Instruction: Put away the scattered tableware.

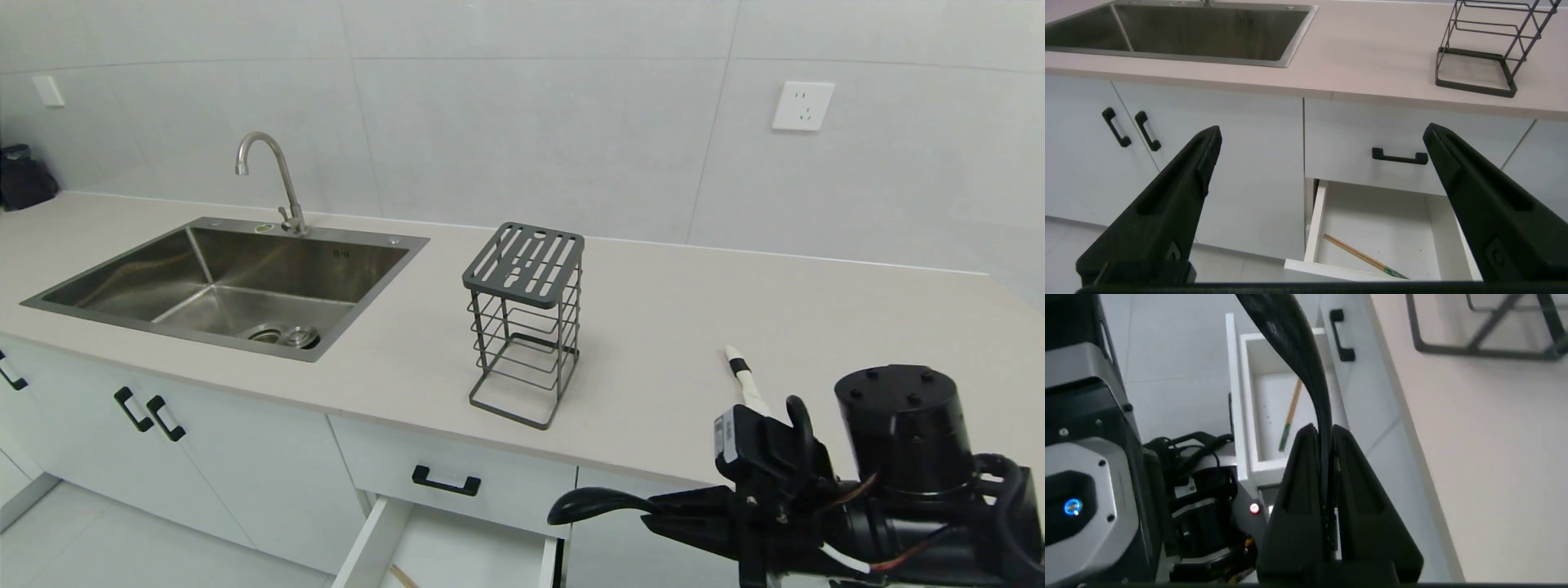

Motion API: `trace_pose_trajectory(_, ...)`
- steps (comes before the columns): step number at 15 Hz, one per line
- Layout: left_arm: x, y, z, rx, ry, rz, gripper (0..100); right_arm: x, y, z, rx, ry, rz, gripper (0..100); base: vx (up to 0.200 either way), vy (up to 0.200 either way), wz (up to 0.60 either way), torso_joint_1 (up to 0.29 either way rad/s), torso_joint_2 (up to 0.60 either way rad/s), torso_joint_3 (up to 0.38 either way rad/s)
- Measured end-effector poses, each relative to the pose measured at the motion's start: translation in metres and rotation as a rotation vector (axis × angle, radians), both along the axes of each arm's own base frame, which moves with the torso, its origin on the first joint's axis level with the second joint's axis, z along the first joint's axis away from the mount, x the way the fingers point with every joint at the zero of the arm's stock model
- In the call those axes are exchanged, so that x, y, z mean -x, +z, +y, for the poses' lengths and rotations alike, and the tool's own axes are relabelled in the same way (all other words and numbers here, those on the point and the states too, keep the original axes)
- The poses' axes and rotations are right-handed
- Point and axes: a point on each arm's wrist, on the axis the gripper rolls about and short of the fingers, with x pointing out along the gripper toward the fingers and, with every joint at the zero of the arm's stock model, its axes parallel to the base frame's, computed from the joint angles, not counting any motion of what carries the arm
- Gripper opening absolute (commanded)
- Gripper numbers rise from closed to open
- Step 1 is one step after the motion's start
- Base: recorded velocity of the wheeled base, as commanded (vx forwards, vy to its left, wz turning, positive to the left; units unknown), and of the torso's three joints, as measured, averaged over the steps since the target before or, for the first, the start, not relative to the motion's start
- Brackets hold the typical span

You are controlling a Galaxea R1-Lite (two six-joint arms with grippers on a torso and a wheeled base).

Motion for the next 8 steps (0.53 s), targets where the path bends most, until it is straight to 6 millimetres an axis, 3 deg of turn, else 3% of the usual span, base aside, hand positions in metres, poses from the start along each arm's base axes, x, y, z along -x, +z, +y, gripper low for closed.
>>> trace_pose_trajectory(3, 0.0, 0.0, 0.0, 0.0, 0.0, 0.0, 100, -0.01, -0.001, 0.024, -0.008, 0.04, -0.009, 0, 0.0, 0.0, 0.0, 0.0, 0.0, 0.0)
trace_pose_trajectory(8, 0.0, 0.0, 0.0, 0.0, 0.0, 0.0, 100, -0.025, 0.005, 0.086, -0.088, 0.03, -0.014, 0, 0.0, 0.0, 0.0, 0.0, 0.0, 0.0)
